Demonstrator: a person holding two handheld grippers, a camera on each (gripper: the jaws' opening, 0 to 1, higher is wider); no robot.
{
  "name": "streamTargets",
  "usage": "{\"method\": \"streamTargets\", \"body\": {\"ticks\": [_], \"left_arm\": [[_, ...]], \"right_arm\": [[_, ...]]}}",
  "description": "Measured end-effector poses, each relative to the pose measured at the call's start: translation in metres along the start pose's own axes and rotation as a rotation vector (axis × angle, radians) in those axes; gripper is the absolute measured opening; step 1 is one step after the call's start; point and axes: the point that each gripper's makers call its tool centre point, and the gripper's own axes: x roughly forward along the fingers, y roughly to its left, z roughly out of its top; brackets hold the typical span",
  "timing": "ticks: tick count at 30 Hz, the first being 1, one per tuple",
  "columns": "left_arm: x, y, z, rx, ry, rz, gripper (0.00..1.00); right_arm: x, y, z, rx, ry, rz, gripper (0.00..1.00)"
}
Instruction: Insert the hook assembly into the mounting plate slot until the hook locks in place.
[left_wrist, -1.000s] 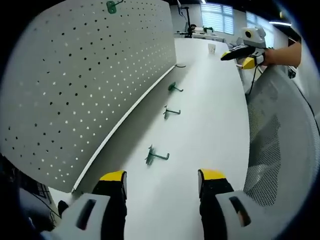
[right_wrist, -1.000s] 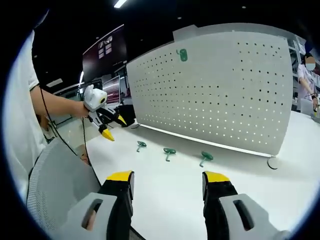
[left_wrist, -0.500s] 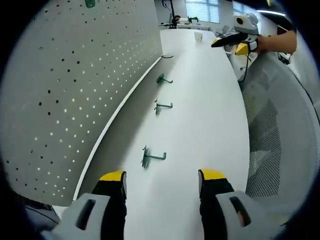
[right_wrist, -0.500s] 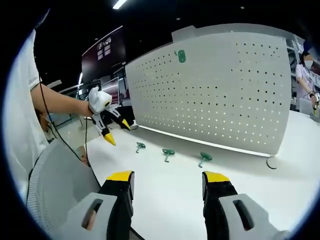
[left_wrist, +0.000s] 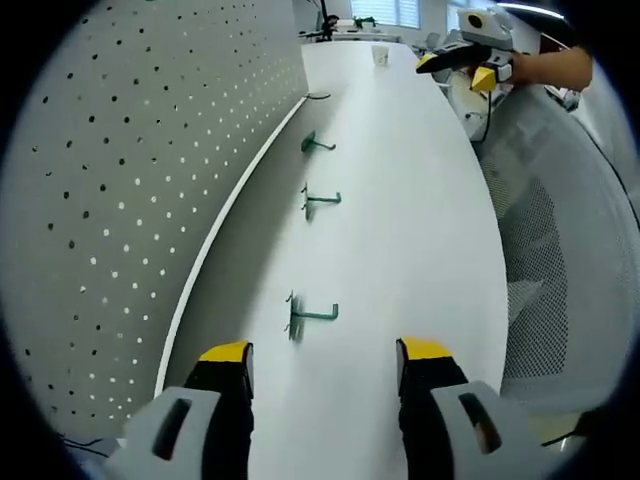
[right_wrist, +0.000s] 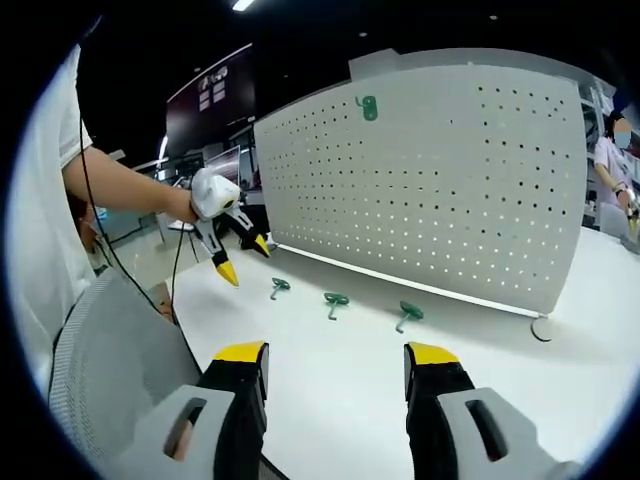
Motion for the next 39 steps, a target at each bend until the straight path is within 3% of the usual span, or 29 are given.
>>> {"method": "streamTargets", "body": {"ticks": [22,39], "left_arm": [[0.027,0.004,-0.001,0.083,0.068,-0.091,0.59],[0.047,0.003,-0.010,0.112,0.129,-0.136,0.57]], "right_arm": [[0.004,0.006,-0.005,-0.052,0.036,0.014,0.54],[0.003,0.004,-0.006,-0.025,0.034,0.009,0.53]]}}
